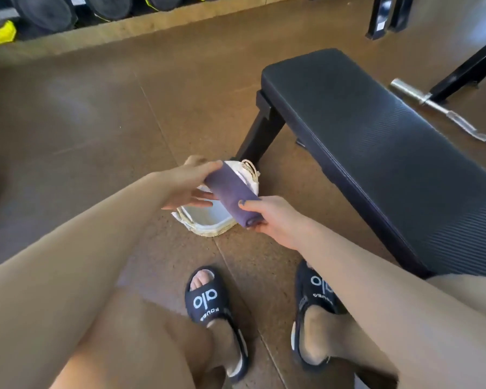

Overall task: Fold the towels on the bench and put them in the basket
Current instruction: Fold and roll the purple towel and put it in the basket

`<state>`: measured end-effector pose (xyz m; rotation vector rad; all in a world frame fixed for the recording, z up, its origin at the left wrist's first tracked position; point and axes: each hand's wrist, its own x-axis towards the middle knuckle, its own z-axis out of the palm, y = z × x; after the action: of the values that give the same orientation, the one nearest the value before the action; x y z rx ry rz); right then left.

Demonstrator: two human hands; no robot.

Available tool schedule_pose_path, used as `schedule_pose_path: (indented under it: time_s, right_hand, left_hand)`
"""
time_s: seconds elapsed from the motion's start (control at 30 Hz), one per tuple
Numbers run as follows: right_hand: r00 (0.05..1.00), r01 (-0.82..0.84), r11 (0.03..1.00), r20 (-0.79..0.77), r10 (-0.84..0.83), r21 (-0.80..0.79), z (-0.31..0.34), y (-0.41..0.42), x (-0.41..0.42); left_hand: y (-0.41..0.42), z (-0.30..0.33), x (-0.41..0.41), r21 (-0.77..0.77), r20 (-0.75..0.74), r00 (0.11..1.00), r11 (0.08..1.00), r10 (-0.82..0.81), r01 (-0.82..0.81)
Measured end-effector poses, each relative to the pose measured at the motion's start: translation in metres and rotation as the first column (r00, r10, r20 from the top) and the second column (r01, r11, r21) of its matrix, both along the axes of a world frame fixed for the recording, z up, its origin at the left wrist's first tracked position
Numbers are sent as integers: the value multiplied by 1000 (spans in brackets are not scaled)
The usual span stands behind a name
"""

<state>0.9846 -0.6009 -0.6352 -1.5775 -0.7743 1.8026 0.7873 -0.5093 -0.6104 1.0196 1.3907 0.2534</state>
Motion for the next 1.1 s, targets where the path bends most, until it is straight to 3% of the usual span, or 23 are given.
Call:
schedule_pose_path:
  time_s: [0.13, 0.3, 0.4, 0.53, 0.67, 0.73, 0.97, 1.1]
  right_hand:
    - [999, 23, 999, -33, -24, -36, -43, 37, -22]
    - [979, -58, 997, 190, 68, -59, -111, 85, -38]
    - [911, -159, 987, 383, 153, -16, -143, 109, -40]
    - [695, -393, 919, 648, 312, -20, -179, 139, -39]
    - [276, -654, 754, 910, 308, -57, -209, 169, -45]
    - [154, -720, 683, 933, 326, -119, -221, 178, -49]
    - [-18, -774, 598, 951, 308, -208, -244, 179, -48]
    - [-12, -808, 573, 975, 221, -140, -251, 175, -56]
  left_hand:
    - [44, -48, 10, -27, 114, 967, 974, 226, -224]
    - [89, -122, 16, -19, 38, 941, 942, 336, -335]
    - [105, -170, 19, -48, 23, 898, 898, 439, -438]
    - [125, -219, 14, -89, -21, 835, 830, 551, -550]
    - [140, -269, 5, -49, -80, 772, 771, 630, -635]
    - [141, -280, 8, -4, -130, 747, 754, 652, -657]
    - [135, -308, 21, -3, -203, 719, 734, 664, -679]
    - [136, -307, 24, 2, -249, 726, 750, 641, -662]
